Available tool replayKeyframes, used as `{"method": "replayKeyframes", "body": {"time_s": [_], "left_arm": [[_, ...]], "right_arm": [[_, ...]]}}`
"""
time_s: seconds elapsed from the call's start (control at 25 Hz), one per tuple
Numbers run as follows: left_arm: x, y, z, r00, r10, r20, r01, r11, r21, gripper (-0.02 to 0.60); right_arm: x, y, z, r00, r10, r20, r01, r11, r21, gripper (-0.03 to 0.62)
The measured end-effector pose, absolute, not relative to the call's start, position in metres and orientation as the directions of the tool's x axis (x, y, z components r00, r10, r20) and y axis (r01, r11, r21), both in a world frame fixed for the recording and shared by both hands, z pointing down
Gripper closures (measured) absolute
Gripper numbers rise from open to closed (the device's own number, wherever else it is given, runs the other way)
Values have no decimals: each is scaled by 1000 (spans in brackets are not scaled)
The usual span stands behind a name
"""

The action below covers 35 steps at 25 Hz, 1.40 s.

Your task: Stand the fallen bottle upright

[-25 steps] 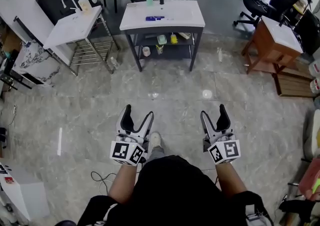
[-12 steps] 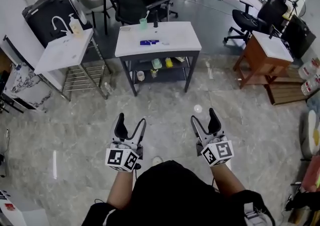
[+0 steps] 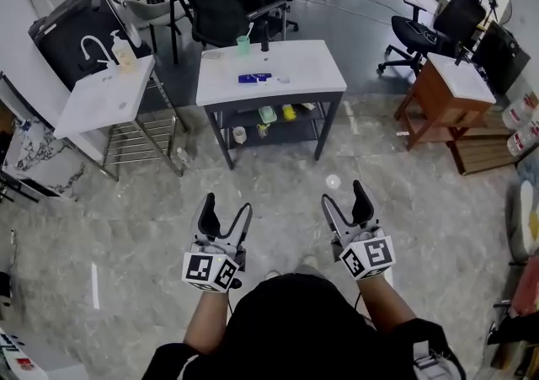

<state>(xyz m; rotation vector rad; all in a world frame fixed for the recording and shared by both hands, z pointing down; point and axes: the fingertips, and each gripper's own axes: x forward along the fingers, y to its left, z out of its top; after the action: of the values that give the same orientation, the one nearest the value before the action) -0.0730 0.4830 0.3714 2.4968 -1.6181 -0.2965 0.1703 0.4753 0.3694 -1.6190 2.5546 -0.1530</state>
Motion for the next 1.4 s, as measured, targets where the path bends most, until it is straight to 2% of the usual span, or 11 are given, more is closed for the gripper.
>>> {"method": "replayKeyframes", "body": {"time_s": [0.24, 0.8, 1.4], "left_arm": [[-81, 450, 377, 373, -925, -65, -898, -378, 225, 198], [-83, 304, 368, 293, -954, -67, -929, -300, 217, 190], [-45, 219, 385, 269, -963, -32, -930, -268, 252, 189]], "right_arm": [[176, 425, 382, -405, -914, -25, -901, 404, -156, 253], [163, 251, 388, -486, -872, -57, -851, 487, -195, 255], [197, 175, 408, -554, -833, -2, -822, 547, -159, 255]]}}
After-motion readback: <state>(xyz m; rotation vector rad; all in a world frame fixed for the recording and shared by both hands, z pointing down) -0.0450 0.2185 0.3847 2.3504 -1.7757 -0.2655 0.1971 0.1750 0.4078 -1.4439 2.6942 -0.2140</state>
